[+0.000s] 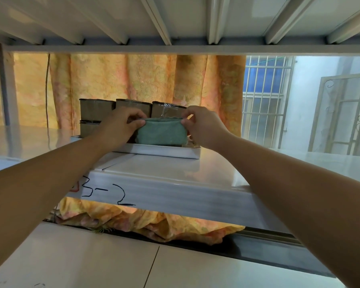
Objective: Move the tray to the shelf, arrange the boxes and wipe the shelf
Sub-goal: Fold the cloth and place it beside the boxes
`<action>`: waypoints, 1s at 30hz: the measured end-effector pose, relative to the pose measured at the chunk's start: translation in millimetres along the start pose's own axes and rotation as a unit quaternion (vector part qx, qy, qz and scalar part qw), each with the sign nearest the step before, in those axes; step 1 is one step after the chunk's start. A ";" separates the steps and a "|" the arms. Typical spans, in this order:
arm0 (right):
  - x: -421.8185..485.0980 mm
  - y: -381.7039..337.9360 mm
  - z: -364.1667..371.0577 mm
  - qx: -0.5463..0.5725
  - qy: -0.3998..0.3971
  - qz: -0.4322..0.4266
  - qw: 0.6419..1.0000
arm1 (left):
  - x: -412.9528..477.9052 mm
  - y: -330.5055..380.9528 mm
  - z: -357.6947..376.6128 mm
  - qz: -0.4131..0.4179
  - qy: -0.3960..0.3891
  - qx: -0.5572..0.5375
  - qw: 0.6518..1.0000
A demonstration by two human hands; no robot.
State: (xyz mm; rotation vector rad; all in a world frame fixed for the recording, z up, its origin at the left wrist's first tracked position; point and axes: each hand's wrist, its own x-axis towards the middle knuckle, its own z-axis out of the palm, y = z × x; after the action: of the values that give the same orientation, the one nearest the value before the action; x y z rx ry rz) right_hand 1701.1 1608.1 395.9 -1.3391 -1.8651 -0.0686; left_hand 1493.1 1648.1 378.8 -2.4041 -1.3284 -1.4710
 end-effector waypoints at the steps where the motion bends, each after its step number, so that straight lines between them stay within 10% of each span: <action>1: -0.7 1.1 0.2 0.005 -0.013 0.003 1.000 | 0.0 0.0 0.4 0.000 -0.002 0.011 1.000; 19: -6.7 0.0 -2.3 -0.127 -0.032 -0.091 0.987 | -8.8 8.7 6.6 0.022 -0.065 0.138 0.988; 30: -17.8 -11.7 -3.8 -0.224 -0.183 -0.104 0.952 | -8.2 13.5 7.1 -0.019 -0.082 0.121 0.989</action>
State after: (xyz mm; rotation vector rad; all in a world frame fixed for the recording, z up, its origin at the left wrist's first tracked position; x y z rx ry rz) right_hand 1695.7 1587.6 391.7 -1.5240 -2.4052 -0.3983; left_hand 1505.7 1637.1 374.0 -2.3950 -1.4955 -1.0655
